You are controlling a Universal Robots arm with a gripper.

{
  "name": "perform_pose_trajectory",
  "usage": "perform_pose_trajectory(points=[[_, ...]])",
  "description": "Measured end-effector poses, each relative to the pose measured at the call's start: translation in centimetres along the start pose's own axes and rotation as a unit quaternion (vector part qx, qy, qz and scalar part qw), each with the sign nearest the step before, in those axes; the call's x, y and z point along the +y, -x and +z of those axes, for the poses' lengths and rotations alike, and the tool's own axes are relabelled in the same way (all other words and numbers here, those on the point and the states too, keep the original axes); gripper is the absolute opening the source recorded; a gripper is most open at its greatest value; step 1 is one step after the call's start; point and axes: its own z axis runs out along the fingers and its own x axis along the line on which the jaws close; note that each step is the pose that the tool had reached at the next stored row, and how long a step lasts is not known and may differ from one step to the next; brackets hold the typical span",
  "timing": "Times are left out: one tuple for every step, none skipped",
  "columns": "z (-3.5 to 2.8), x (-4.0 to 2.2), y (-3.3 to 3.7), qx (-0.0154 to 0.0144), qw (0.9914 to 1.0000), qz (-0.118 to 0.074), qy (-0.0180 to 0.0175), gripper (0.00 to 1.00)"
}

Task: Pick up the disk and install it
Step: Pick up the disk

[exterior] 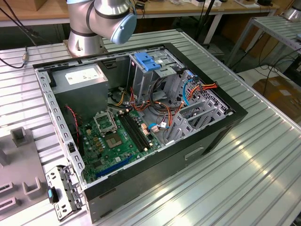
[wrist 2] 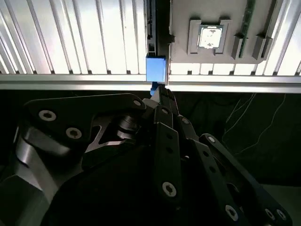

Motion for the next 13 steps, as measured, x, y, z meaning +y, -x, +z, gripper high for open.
perform_pose_trajectory(points=[[0.0, 0.0, 0.0, 0.0005, 0.99996, -0.008, 0.0002, 0.11], [0.0, 0.0, 0.0, 0.001, 0.99985, -0.017, 0.0003, 0.11], [0.0, 0.0, 0.0, 0.0018, 0.99955, -0.03, 0.0006, 0.11], [0.0, 0.0, 0.0, 0.0023, 0.99926, -0.038, 0.0007, 0.11], [0.0, 0.0, 0.0, 0.0028, 0.99894, -0.046, 0.0009, 0.11], [0.0, 0.0, 0.0, 0.0033, 0.99854, -0.054, 0.001, 0.11], [0.0, 0.0, 0.0, 0.0038, 0.99808, -0.062, 0.0012, 0.11], [0.0, 0.0, 0.0, 0.0043, 0.99758, -0.069, 0.0013, 0.11], [0.0, 0.0, 0.0, 0.0048, 0.99706, -0.076, 0.0015, 0.11], [0.01, 0.0, 0.0, 0.0054, 0.99624, -0.086, 0.0016, 0.11], [0.01, 0.0, 0.0, 0.0059, 0.99539, -0.096, 0.0018, 0.11], [0.03, 0.0, 0.0, 0.0069, 0.99375, -0.111, 0.0021, 0.11], [0.08, -0.01, 0.0, 0.0079, 0.99187, -0.127, 0.0023, 0.11]])
